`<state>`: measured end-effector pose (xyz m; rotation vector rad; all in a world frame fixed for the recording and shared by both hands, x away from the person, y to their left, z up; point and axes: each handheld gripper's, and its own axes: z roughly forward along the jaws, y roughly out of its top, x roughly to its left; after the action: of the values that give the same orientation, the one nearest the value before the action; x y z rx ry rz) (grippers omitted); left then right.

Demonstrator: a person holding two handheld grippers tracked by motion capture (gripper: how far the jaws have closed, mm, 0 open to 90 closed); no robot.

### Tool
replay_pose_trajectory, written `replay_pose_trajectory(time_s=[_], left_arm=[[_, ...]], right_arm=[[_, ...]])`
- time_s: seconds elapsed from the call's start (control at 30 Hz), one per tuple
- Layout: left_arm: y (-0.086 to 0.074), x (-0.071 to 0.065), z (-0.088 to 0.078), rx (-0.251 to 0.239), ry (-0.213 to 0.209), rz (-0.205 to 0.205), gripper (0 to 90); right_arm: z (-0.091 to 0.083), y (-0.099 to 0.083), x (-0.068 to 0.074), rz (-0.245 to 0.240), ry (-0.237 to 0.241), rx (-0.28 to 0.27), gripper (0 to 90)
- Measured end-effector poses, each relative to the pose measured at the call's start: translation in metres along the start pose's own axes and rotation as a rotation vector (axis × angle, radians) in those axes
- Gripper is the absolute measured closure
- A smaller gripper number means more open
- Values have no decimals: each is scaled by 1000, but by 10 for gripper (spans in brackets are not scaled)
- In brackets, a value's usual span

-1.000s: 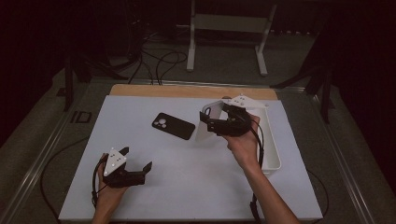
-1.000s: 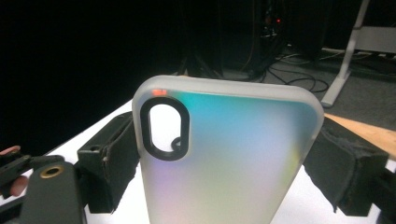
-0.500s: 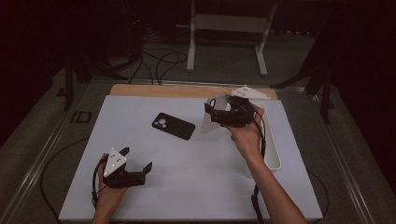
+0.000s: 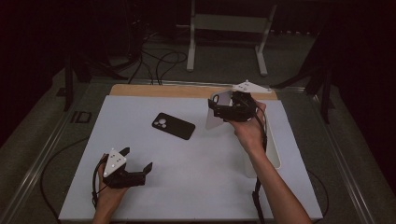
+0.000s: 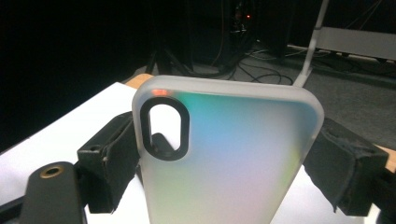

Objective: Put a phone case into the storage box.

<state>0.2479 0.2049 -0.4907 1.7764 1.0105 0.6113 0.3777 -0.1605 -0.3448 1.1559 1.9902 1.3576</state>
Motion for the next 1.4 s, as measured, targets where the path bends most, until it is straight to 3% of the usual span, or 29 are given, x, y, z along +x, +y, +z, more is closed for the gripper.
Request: replay_pose_trajectory(time_s=[0.7,1.4], left_arm=[[0,1,0,-2,0,-1,3],[0,0,0,0,2,0,3]], right_arm=[[4,8,-26,9,-81,18,165],[-4,11,-62,55,-170,20,165]])
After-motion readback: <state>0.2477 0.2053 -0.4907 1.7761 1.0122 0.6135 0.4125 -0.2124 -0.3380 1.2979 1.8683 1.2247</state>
